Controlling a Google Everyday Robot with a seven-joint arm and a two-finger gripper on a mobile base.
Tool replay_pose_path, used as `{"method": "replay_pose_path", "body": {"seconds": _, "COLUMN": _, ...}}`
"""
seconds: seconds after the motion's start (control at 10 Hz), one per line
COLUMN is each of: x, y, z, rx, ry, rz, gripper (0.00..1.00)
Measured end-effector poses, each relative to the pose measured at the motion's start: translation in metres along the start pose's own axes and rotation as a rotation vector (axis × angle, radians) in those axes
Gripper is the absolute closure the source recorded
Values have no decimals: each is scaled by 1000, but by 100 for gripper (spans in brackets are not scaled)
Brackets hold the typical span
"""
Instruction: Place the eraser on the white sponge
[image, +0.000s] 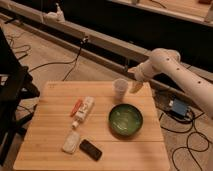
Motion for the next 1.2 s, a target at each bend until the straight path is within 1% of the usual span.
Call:
{"method": "replay_pose_path", "body": {"seconds": 0.7, "x": 0, "y": 0, "z": 0, "rx": 0, "ry": 0, "rz": 0, "gripper": 24}}
{"method": "replay_pose_path", "body": {"seconds": 0.8, "x": -2, "y": 0, "z": -1, "rx": -3, "ry": 3, "rz": -9, "gripper": 24}}
{"method": "replay_pose_path", "body": {"seconds": 0.9, "x": -9, "y": 3, "z": -1, "rx": -14, "ry": -1, "rz": -32, "gripper": 24}}
{"method": "replay_pose_path", "body": {"seconds": 1.1, "x": -45, "y": 27, "z": 8, "rx": -82, "ry": -41, "rz": -131, "gripper": 24}}
{"method": "replay_pose_path", "body": {"seconds": 1.2, "x": -55, "y": 36, "z": 11, "rx": -104, "ry": -53, "rz": -159, "gripper": 24}}
